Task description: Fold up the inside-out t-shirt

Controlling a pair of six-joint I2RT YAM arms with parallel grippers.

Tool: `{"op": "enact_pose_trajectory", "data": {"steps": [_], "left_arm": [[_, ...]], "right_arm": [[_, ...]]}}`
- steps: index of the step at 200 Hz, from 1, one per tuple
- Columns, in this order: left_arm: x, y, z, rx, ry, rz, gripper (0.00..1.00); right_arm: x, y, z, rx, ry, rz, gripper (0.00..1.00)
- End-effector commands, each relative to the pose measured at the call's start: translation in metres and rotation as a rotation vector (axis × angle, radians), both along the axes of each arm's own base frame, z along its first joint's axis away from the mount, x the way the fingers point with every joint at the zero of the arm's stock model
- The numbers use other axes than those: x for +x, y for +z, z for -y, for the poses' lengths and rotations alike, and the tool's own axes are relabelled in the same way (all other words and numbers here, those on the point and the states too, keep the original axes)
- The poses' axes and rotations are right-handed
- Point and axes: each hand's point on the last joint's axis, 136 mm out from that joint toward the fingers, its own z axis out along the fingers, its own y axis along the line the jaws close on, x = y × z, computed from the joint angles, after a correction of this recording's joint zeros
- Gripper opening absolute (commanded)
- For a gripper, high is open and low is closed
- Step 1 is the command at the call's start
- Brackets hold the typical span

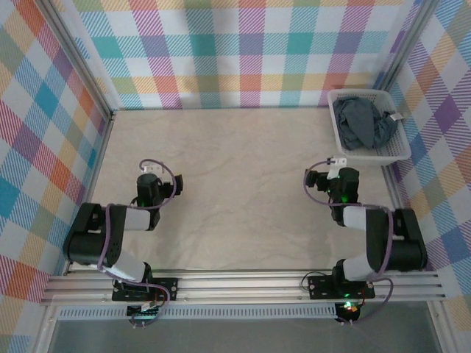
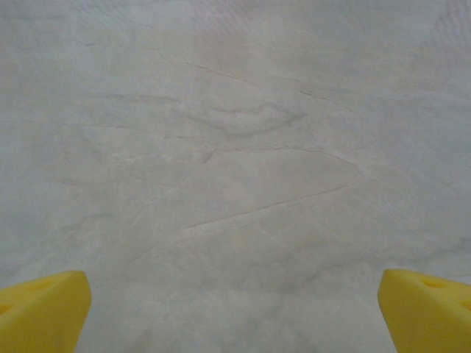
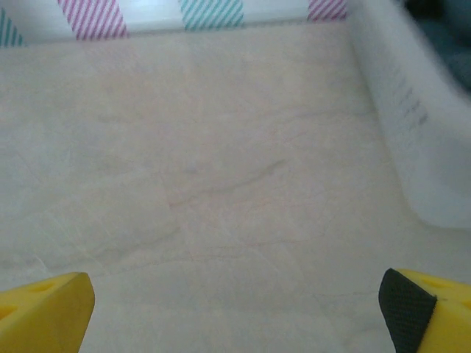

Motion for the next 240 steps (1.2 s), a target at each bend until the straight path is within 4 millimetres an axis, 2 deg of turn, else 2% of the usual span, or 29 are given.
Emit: {"op": "enact_pose_trajectory", "data": {"steps": [1, 12, 20, 33, 53, 61, 85, 99, 114, 137, 150, 157, 161, 165, 179, 185, 205, 217, 240], "left_arm": [[-0.014, 0.050, -0.014, 0.012, 0.101, 0.059, 1.00], [-0.025, 0.071, -0.013, -0.030, 0.123, 0.061, 1.00], [-0.031, 0.093, -0.006, -0.081, 0.108, 0.098, 1.00], [-0.039, 0.126, 0.008, -0.185, 0.082, 0.141, 1.00], [-0.043, 0.157, 0.032, -0.321, 0.035, 0.107, 1.00], [-0.042, 0.168, 0.044, -0.353, -0.008, 0.086, 1.00], [-0.046, 0.180, 0.085, -0.397, -0.165, 0.005, 1.00], [-0.050, 0.182, 0.100, -0.406, -0.232, -0.034, 1.00], [-0.055, 0.180, 0.111, -0.404, -0.300, -0.070, 1.00], [-0.065, 0.175, 0.131, -0.418, -0.427, -0.102, 1.00], [-0.070, 0.173, 0.139, -0.426, -0.482, -0.113, 1.00], [-0.071, 0.171, 0.140, -0.426, -0.483, -0.119, 1.00], [-0.071, 0.169, 0.138, -0.423, -0.475, -0.124, 1.00], [-0.071, 0.167, 0.137, -0.418, -0.467, -0.129, 1.00], [-0.069, 0.162, 0.132, -0.402, -0.431, -0.137, 1.00], [-0.067, 0.162, 0.129, -0.396, -0.416, -0.134, 1.00], [-0.061, 0.170, 0.124, -0.406, -0.376, -0.101, 1.00], [-0.057, 0.178, 0.122, -0.426, -0.352, -0.077, 1.00], [-0.049, 0.194, 0.120, -0.517, -0.279, -0.075, 1.00]], "right_arm": [[-0.012, 0.057, 0.024, 0.107, -0.195, -0.013, 1.00], [-0.014, 0.082, 0.027, 0.179, -0.245, -0.045, 1.00], [-0.009, 0.099, 0.027, 0.216, -0.262, -0.069, 1.00], [0.010, 0.126, 0.031, 0.261, -0.279, -0.120, 1.00], [0.053, 0.137, 0.052, 0.338, -0.341, -0.225, 1.00], [0.071, 0.134, 0.066, 0.383, -0.373, -0.254, 1.00], [0.124, 0.111, 0.106, 0.464, -0.464, -0.335, 1.00], [0.156, 0.098, 0.124, 0.459, -0.480, -0.358, 1.00], [0.186, 0.072, 0.142, 0.455, -0.502, -0.405, 1.00], [0.223, 0.023, 0.157, 0.485, -0.499, -0.445, 1.00], [0.244, 0.009, 0.158, 0.452, -0.446, -0.427, 1.00], [0.252, 0.006, 0.158, 0.434, -0.414, -0.418, 0.94], [0.256, 0.007, 0.157, 0.426, -0.394, -0.412, 0.88], [0.259, 0.008, 0.157, 0.423, -0.376, -0.405, 0.76], [0.262, 0.023, 0.156, 0.466, -0.351, -0.375, 0.17], [0.262, 0.035, 0.152, 0.478, -0.336, -0.362, 0.00], [0.256, 0.089, 0.127, 0.476, -0.236, -0.302, 0.00], [0.246, 0.130, 0.106, 0.449, -0.166, -0.240, 0.00], [0.212, 0.207, 0.062, 0.359, -0.059, -0.087, 0.00]]}}
